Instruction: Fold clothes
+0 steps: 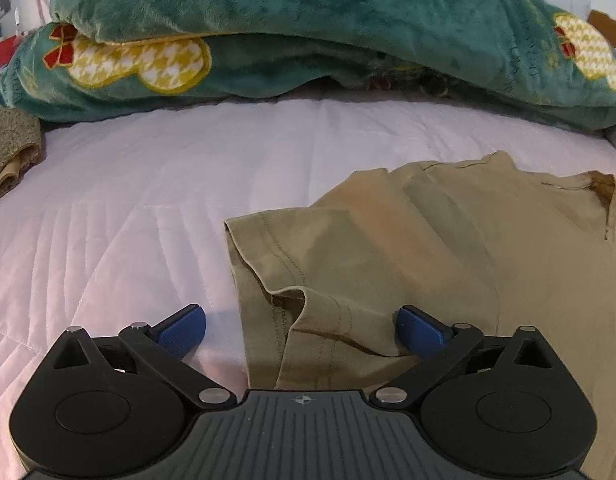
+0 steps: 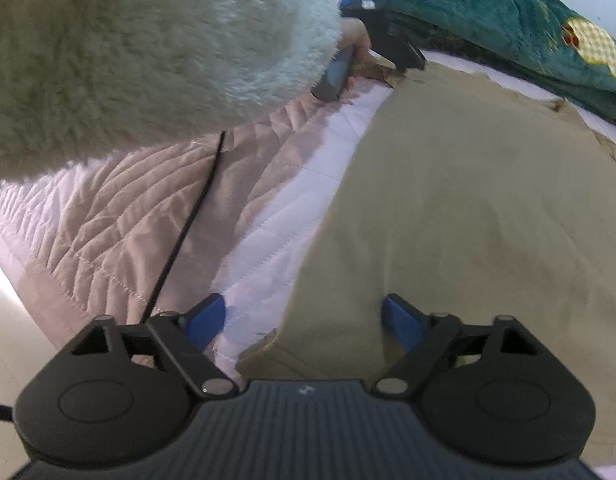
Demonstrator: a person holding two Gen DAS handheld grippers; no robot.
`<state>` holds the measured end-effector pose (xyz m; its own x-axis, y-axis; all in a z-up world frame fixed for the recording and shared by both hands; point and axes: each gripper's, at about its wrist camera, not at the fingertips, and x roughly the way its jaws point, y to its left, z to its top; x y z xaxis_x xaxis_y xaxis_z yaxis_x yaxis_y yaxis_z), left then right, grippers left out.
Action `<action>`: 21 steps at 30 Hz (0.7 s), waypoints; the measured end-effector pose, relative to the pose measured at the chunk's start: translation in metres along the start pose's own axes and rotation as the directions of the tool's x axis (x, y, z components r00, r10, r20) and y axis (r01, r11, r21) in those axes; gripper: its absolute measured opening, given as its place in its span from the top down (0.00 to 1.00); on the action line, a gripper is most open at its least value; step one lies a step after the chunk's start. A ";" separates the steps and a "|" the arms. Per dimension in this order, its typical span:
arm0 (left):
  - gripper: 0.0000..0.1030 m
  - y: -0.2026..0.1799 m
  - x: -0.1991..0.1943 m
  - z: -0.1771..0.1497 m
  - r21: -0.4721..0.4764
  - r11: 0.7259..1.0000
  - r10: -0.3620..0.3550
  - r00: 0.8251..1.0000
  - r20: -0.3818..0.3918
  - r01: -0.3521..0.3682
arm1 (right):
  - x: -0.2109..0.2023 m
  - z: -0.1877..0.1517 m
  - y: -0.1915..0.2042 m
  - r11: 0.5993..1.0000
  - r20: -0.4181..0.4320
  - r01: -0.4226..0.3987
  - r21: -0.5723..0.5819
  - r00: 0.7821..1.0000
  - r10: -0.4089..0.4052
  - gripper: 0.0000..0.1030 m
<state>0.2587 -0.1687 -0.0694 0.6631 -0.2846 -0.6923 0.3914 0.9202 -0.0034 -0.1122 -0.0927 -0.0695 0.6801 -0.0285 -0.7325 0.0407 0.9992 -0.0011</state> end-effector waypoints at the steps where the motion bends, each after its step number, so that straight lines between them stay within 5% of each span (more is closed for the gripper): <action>1: 0.15 0.000 -0.001 -0.001 0.002 1.000 -0.009 1.000 0.011 0.009 | -0.002 0.000 0.001 1.000 0.009 -0.003 -0.012 1.000 0.003 0.43; 2: 0.24 0.000 -0.004 -0.002 0.008 1.000 -0.026 0.999 0.025 0.026 | -0.005 0.000 0.001 1.000 0.017 0.010 -0.027 1.000 -0.010 0.70; 3: 0.45 0.000 -0.007 -0.002 0.012 0.999 -0.044 0.998 0.036 0.044 | -0.007 0.000 0.002 0.999 0.025 0.022 -0.041 0.999 -0.021 0.83; 4: 0.63 -0.001 -0.008 0.000 0.008 0.998 -0.068 0.997 0.039 0.068 | -0.008 -0.001 0.000 0.999 0.027 0.021 -0.044 0.999 -0.020 0.84; 7: 0.90 -0.002 -0.009 0.004 -0.024 0.990 -0.136 0.990 0.030 0.137 | -0.009 -0.001 -0.007 0.999 0.032 0.013 -0.032 0.999 -0.012 0.92; 21: 0.94 -0.065 -0.050 0.043 0.064 0.976 -0.217 0.969 0.119 0.210 | -0.023 0.001 -0.050 0.989 0.088 -0.007 0.150 0.996 -0.006 0.97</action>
<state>0.2279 -0.2256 -0.0038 0.6335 -0.5070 -0.5846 0.5622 0.8206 -0.1026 -0.1292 -0.1422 -0.0514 0.7414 -0.0369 -0.6701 0.1450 0.9837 0.1062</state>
